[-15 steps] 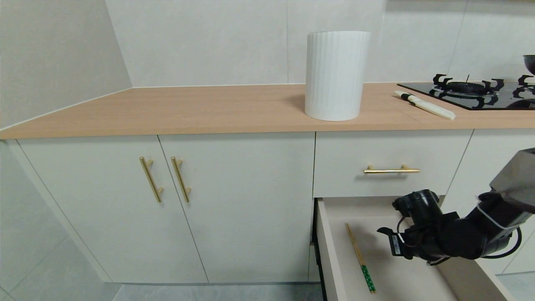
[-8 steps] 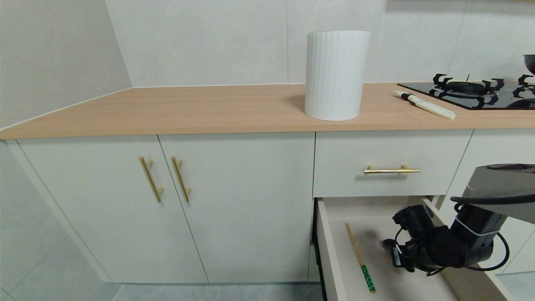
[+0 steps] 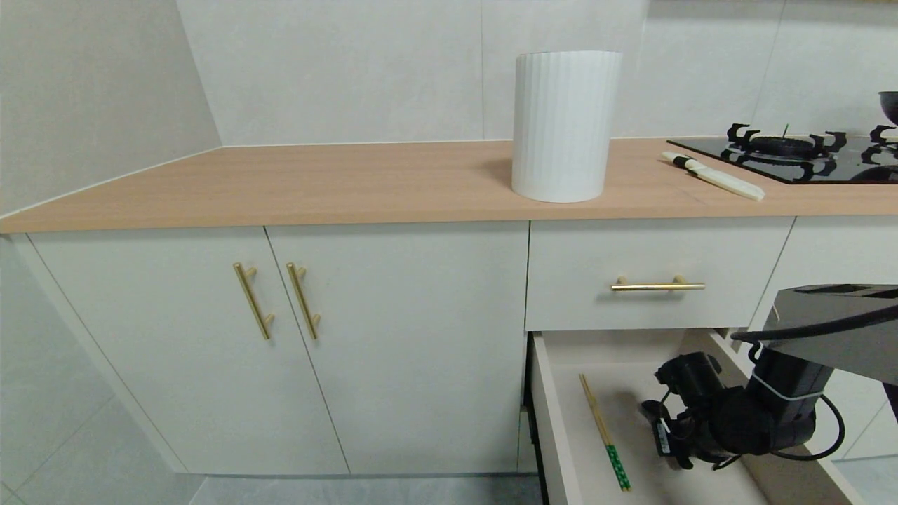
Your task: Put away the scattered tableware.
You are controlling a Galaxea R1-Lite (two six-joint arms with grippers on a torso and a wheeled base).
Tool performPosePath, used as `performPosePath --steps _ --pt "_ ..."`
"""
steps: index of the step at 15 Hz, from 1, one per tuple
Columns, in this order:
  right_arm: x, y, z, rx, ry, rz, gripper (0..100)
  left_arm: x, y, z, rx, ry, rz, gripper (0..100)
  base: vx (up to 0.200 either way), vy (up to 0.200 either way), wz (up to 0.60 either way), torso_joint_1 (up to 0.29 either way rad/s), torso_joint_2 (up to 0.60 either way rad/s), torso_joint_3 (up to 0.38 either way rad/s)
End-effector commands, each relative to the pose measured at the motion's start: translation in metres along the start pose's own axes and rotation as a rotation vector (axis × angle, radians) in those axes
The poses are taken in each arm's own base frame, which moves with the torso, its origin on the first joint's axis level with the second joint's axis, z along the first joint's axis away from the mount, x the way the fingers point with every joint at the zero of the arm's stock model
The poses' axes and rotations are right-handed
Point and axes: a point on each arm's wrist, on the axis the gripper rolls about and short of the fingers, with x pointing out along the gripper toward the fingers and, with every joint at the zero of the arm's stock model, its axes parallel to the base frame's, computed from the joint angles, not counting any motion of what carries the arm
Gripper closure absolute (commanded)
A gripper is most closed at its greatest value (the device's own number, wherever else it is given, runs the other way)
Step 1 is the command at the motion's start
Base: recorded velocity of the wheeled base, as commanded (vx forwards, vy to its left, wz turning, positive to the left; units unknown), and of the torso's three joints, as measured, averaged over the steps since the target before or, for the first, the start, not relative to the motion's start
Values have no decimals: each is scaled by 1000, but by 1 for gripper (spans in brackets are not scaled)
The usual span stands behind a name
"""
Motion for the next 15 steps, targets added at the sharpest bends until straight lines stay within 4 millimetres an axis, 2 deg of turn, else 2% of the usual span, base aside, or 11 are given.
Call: performPosePath --steps 1,3,4,10,12,15 --pt "1 -1 -1 1 4 -3 100 0 0 0 0 0 0 0 0 0 0 0 0 0" --pt "1 -1 0 1 2 -3 100 0 0 0 0 0 0 0 0 0 0 0 0 0" --pt "0 -1 0 2 -1 -2 0 0 0 0 0 0 0 0 0 0 0 0 0 0" --pt "-9 -2 5 8 -23 2 0 0 0 0 0 0 0 0 0 0 0 0 0 0" --pt "-31 -5 11 16 -65 11 0 0 0 0 0 0 0 0 0 0 0 0 0 0" --pt "-87 -12 22 20 -181 43 0 0 0 0 0 0 0 0 0 0 0 0 0 0"
